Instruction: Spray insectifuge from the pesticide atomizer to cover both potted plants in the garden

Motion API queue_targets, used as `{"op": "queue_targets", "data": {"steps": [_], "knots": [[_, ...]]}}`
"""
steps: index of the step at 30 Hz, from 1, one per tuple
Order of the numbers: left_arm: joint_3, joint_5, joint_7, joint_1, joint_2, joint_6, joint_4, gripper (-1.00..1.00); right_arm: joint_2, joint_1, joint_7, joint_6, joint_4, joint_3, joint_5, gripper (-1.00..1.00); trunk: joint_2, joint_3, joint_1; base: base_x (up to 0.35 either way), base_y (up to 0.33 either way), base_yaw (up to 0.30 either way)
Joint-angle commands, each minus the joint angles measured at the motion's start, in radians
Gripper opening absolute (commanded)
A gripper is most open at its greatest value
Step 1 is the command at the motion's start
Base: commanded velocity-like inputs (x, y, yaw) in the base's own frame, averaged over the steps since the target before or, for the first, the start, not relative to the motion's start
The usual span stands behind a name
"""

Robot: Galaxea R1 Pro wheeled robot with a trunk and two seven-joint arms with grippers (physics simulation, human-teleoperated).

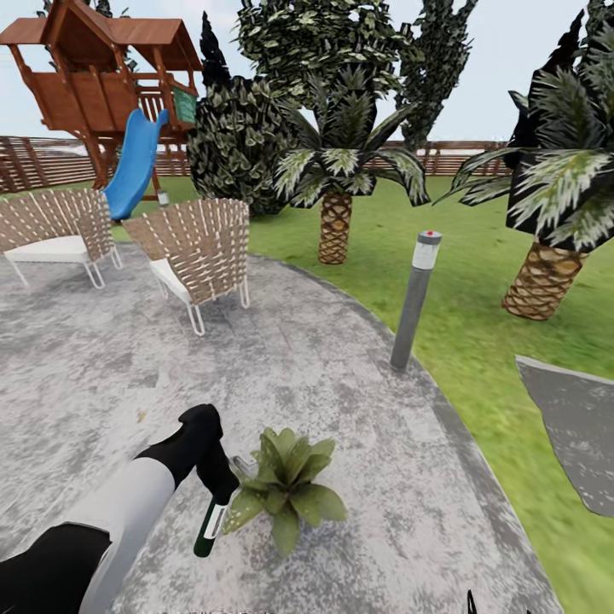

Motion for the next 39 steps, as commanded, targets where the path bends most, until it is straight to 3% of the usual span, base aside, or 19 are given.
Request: {"op": "queue_targets", "data": {"steps": [1, 10, 19, 30, 34, 39], "knots": [[0.000, -0.009, -0.010, -0.001, 0.000, 0.008, -0.001, -1.00, 0.000, -0.001, -0.007, -0.002, 0.001, -0.004, 0.011, 1.00, 0.000, -0.001, 0.000, -0.039, -0.273, 0.272], [0.000, -0.009, -0.010, 0.000, -0.002, 0.008, -0.001, -1.00, 0.000, -0.001, -0.006, -0.003, 0.001, -0.004, 0.011, 1.00, 0.000, -0.001, 0.000, -0.112, -0.254, 0.257], [-0.002, -0.009, -0.010, 0.007, 0.003, 0.008, -0.001, -1.00, 0.000, -0.001, -0.006, -0.003, 0.001, -0.004, 0.011, 1.00, 0.000, -0.001, 0.000, -0.003, -0.272, 0.041], [0.000, -0.009, -0.002, 0.012, 0.008, 0.007, 0.000, -1.00, 0.000, -0.001, -0.006, -0.002, 0.003, -0.004, 0.011, 1.00, 0.000, -0.001, 0.000, -0.094, -0.243, 0.258], [0.004, -0.009, 0.001, 0.015, 0.034, 0.005, 0.008, -1.00, 0.000, -0.001, -0.006, -0.002, 0.003, -0.004, 0.011, 1.00, 0.000, -0.001, 0.000, -0.302, -0.074, 0.276], [0.006, -0.006, 0.015, 0.024, 0.032, 0.005, 0.016, -1.00, 0.001, -0.001, -0.006, -0.002, 0.003, -0.004, 0.011, 1.00, 0.000, -0.001, 0.000, -0.173, -0.007, 0.276]]}}
